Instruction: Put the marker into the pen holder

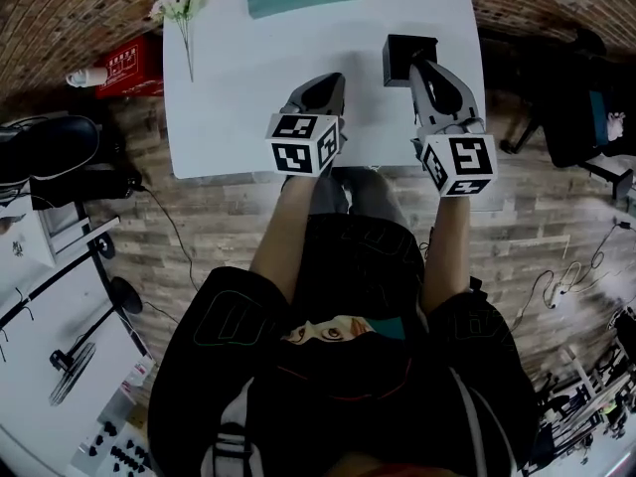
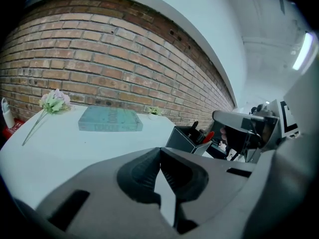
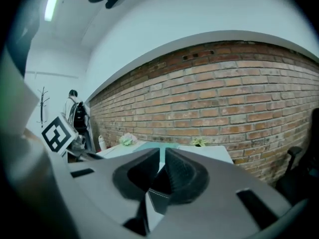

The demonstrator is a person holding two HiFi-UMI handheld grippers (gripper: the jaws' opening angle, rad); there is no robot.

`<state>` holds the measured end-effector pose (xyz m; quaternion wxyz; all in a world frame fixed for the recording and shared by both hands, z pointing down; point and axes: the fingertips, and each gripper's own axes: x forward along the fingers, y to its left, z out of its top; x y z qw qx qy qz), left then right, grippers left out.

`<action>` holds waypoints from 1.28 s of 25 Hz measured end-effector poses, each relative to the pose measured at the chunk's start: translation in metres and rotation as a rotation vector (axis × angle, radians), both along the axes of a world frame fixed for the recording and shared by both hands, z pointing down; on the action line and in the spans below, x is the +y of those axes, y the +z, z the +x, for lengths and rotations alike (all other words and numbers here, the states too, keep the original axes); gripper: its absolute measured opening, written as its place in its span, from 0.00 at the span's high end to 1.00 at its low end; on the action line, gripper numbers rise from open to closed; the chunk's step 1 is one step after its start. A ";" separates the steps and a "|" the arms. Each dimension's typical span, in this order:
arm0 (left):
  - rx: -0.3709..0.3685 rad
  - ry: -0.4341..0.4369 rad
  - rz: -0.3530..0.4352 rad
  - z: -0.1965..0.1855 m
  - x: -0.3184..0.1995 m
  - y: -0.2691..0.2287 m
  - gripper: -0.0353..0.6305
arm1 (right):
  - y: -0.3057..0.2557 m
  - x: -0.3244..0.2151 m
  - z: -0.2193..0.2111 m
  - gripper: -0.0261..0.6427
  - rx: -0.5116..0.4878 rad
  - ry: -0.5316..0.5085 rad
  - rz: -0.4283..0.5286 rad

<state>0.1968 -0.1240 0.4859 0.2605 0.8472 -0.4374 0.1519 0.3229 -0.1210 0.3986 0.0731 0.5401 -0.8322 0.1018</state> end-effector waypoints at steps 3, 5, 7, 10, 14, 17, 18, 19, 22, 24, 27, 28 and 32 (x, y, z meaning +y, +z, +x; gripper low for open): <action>0.009 -0.021 0.023 -0.010 -0.002 -0.005 0.94 | -0.008 0.003 0.030 0.95 -0.067 0.136 0.029; 0.020 -0.036 0.038 -0.020 -0.003 -0.009 0.94 | -0.012 0.006 0.048 0.95 -0.103 0.217 0.037; 0.032 -0.048 0.054 -0.030 -0.003 -0.013 0.94 | -0.016 0.011 0.057 0.95 -0.139 0.268 0.045; 0.047 -0.061 0.077 -0.045 0.000 -0.020 0.94 | -0.023 0.022 0.054 0.95 -0.179 0.291 0.059; 0.062 -0.085 0.125 -0.069 0.003 -0.037 0.94 | -0.030 0.031 0.022 0.95 -0.206 0.262 0.068; 0.068 -0.107 0.162 -0.095 0.007 -0.052 0.94 | -0.033 0.038 -0.013 0.95 -0.235 0.243 0.054; 0.069 -0.117 0.176 -0.106 0.008 -0.058 0.94 | -0.034 0.040 -0.025 0.95 -0.240 0.236 0.048; 0.069 -0.129 0.190 -0.117 0.009 -0.064 0.94 | -0.034 0.041 -0.037 0.95 -0.239 0.228 0.040; 0.068 -0.172 0.237 -0.147 0.006 -0.082 0.94 | -0.035 0.040 -0.068 0.95 -0.223 0.214 0.012; 0.066 -0.193 0.275 -0.165 0.005 -0.097 0.94 | -0.042 0.040 -0.087 0.95 -0.218 0.203 0.014; 0.063 -0.215 0.327 -0.187 0.015 -0.119 0.94 | -0.053 0.046 -0.112 0.95 -0.192 0.173 0.023; 0.060 -0.222 0.346 -0.193 0.018 -0.127 0.94 | -0.058 0.047 -0.118 0.95 -0.186 0.163 0.031; 0.041 -0.275 0.434 -0.222 0.017 -0.164 0.94 | -0.089 0.037 -0.146 0.95 -0.165 0.116 0.099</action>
